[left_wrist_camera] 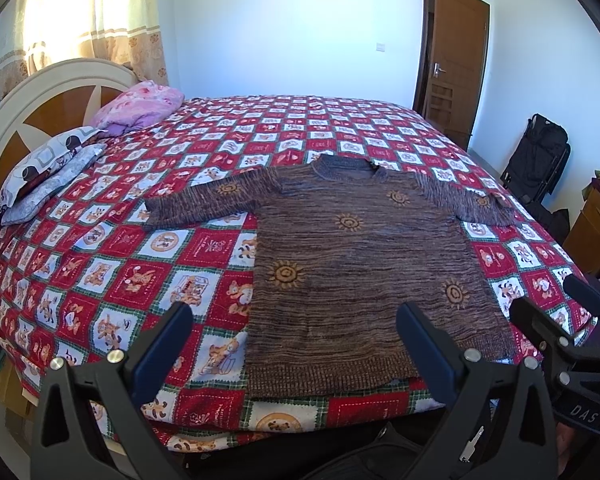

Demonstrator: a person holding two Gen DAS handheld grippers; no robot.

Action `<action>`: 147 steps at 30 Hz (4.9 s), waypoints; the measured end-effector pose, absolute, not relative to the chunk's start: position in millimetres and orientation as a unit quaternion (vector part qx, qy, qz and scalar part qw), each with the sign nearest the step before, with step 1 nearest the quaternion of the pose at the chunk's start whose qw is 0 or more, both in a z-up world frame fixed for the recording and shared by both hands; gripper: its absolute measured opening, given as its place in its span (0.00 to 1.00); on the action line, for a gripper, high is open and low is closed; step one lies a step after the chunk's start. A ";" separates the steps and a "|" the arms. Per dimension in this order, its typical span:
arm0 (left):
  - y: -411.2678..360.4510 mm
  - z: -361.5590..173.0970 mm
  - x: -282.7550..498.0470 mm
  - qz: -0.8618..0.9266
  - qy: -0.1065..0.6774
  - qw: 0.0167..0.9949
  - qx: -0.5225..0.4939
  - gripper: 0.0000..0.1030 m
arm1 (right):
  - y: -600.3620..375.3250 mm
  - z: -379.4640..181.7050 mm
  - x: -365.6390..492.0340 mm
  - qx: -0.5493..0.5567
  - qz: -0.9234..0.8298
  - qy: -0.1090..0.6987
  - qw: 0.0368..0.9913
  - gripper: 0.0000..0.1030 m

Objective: Fold small clothes

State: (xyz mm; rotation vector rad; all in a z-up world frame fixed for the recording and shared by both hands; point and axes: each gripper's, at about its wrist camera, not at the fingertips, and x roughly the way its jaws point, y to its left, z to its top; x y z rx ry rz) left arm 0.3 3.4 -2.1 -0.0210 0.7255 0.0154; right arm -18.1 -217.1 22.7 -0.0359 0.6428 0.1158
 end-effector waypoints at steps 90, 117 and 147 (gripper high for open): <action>20.3 -139.3 299.1 0.039 0.434 0.900 0.015 1.00 | -549.4 -66.5 312.0 0.156 -0.112 0.400 0.896 0.12; -2.0 -100.3 285.9 -0.088 0.428 0.899 -0.016 0.94 | -283.2 -95.8 348.9 -0.034 0.180 0.465 0.866 0.42; -197.2 -138.2 380.1 -0.155 0.488 0.858 -0.023 0.68 | -462.7 -111.3 268.1 0.191 0.120 0.300 0.927 0.49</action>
